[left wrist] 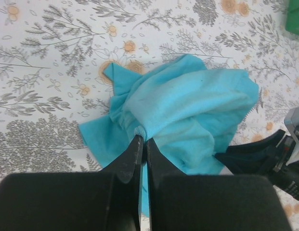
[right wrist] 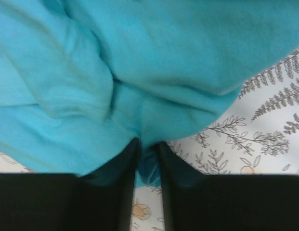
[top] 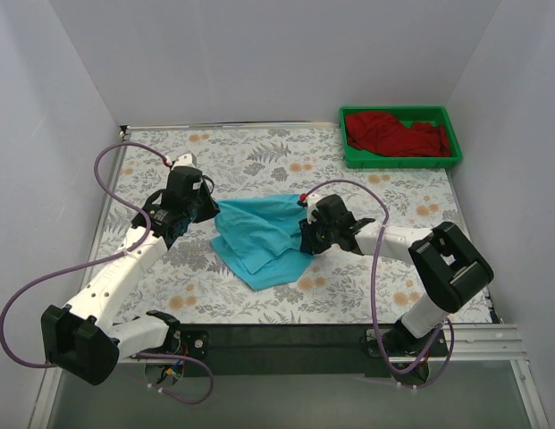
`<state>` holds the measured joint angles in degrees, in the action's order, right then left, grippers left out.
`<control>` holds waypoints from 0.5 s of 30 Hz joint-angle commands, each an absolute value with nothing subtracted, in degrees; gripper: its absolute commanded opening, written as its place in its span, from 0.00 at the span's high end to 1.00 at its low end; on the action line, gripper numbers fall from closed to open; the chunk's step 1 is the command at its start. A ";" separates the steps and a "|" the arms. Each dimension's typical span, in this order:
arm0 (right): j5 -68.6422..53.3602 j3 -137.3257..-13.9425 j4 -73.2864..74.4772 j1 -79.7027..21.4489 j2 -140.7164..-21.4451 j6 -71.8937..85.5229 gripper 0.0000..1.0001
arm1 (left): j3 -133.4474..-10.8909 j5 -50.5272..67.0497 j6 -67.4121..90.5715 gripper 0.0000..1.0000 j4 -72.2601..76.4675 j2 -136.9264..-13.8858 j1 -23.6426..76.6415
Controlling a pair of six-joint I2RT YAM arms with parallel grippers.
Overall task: Fold and stack the t-shirts
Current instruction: Flatten the tshirt out
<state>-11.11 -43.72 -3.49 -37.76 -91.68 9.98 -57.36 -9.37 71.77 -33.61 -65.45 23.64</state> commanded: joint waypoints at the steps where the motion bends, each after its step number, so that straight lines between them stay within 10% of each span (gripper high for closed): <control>1: -2.41 -43.77 -1.85 -38.32 -91.50 8.88 0.81 | -58.45 -12.56 69.17 1.00 -35.24 -63.11 21.98; 3: 1.82 -43.51 -1.06 -38.23 -89.57 8.18 0.99 | -59.15 -13.27 68.38 1.00 -35.59 -62.49 21.27; 15: 24.25 -58.96 11.94 -35.33 -70.23 -3.33 0.99 | -74.34 -18.98 62.14 1.00 -38.23 -61.43 19.78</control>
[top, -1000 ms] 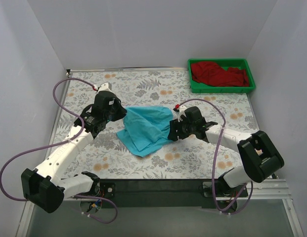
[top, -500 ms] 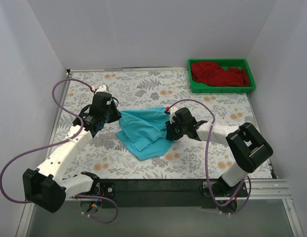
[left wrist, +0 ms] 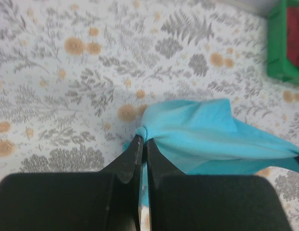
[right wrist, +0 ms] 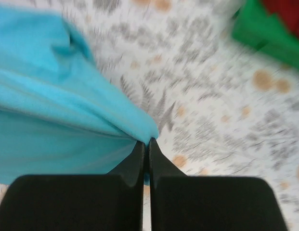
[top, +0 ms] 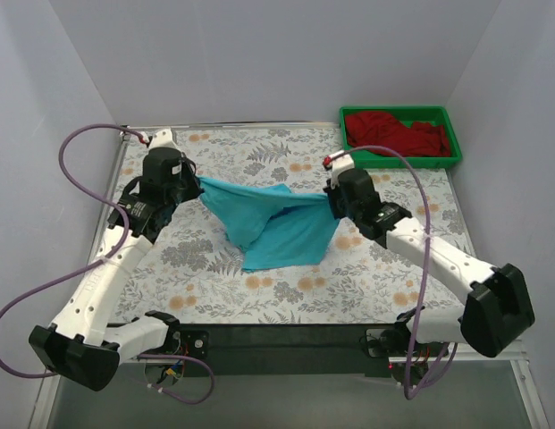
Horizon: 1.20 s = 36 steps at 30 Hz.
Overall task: Fold and stack the t-shirts
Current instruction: Flatten the tshirt out
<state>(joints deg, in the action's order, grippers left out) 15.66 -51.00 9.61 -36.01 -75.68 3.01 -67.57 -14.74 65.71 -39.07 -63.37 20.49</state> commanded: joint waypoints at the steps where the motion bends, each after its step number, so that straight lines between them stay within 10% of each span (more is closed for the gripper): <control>1: 25.21 -60.63 12.56 -35.33 -69.35 -5.34 0.99 | -76.10 -19.07 61.62 1.00 -38.23 -61.70 19.78; 21: 17.41 -83.31 23.10 -35.33 -49.65 -20.04 0.99 | -108.10 -20.03 58.01 1.00 -49.39 -56.51 19.86; 36: 18.46 -89.56 21.36 -34.54 -81.62 -22.58 0.99 | -87.82 -31.56 49.40 1.00 -29.92 -70.73 18.02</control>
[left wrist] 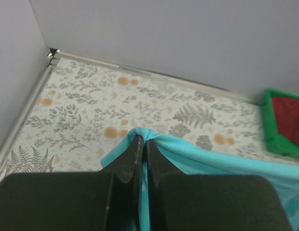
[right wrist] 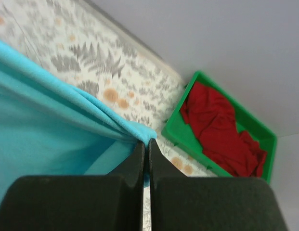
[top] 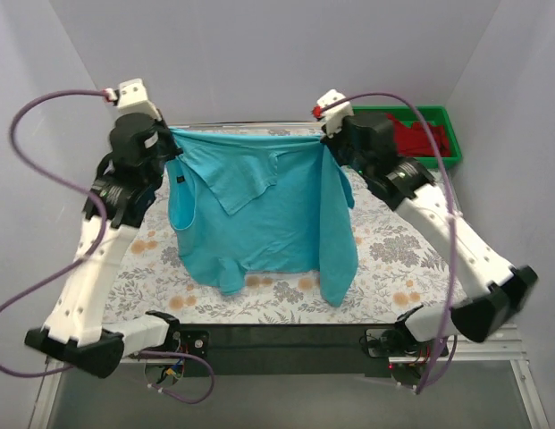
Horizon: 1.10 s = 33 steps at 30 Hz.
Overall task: Fold and stack the t-shirts
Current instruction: Flatten the tshirt out
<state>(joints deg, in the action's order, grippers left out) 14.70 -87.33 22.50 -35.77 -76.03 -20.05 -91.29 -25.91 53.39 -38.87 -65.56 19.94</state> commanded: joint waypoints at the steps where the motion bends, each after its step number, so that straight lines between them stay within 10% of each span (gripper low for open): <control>1: 18.37 -90.78 20.57 -34.19 -86.78 -22.67 0.99 | -87.63 -28.51 49.57 1.00 -28.58 -72.58 17.06; 7: 20.37 -99.11 15.21 -30.94 -107.70 -21.27 0.87 | -90.08 -21.80 54.74 0.96 -20.66 -92.79 9.76; 11: 23.38 -105.80 17.31 -30.85 -115.92 -19.52 0.62 | -95.42 -17.85 56.69 0.74 -18.19 -103.43 7.21; 15: 20.23 -101.79 18.98 -30.85 -113.04 -14.61 0.44 | -96.60 -13.81 58.09 0.26 -19.34 -105.21 7.21; 19: 8.92 -89.51 20.04 -30.85 -103.13 -6.00 0.39 | -86.34 -15.72 59.67 0.10 -20.47 -97.14 7.21; 33: -14.23 -50.29 16.18 -32.87 -82.80 11.60 0.41 | -41.32 -12.75 74.88 0.24 -26.19 -66.63 6.77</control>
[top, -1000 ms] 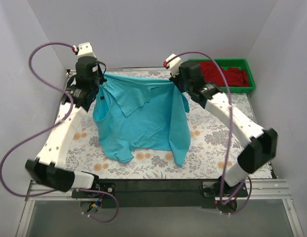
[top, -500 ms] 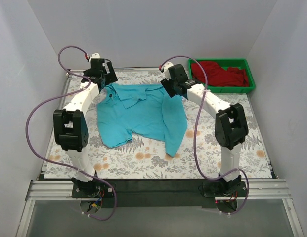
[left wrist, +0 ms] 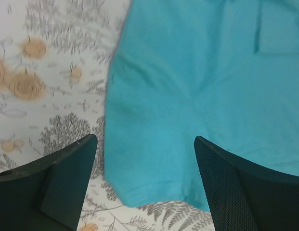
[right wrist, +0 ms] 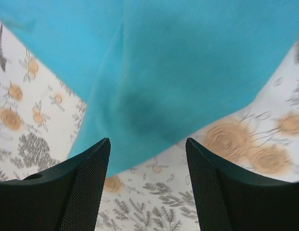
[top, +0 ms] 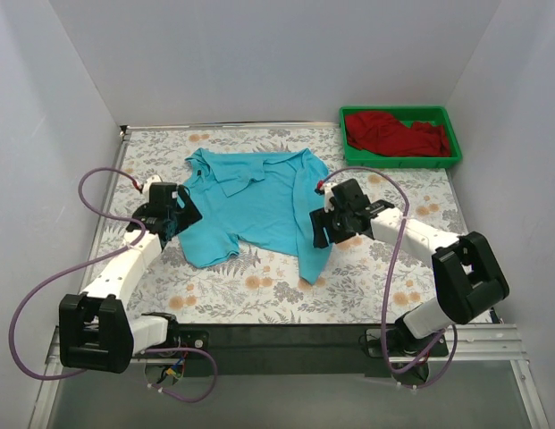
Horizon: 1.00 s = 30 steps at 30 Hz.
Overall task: Fold and stack the t-shirts
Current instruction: Flatten the tshirt out
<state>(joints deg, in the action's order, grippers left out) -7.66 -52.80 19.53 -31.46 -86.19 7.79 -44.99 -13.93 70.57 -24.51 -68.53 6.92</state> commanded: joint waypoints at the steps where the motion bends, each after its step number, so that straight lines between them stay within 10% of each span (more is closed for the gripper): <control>1: -14.67 -49.40 15.82 -33.13 -82.01 11.78 0.41 | -40.35 -12.66 75.23 0.25 -26.28 -66.27 6.77; 15: -12.13 -45.44 14.41 -33.66 -77.34 11.87 0.41 | -34.72 -9.05 78.05 0.42 -27.51 -71.28 6.86; 20: -11.60 -45.09 14.41 -33.66 -77.26 11.78 0.41 | -33.93 -8.53 78.57 0.60 -27.07 -73.38 6.94; 24: -11.08 -44.83 14.41 -33.75 -76.56 11.51 0.41 | -35.59 -8.61 78.49 1.00 -28.47 -74.00 7.29; 30: -8.53 -44.65 15.29 -33.66 -74.54 10.81 0.41 | -45.78 -15.79 79.00 1.00 -41.11 -66.54 7.29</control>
<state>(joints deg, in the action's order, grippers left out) -10.33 -45.06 16.19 -33.76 -77.03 11.68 -39.22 -10.09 78.32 -34.28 -72.10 7.03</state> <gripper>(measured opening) 0.594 0.017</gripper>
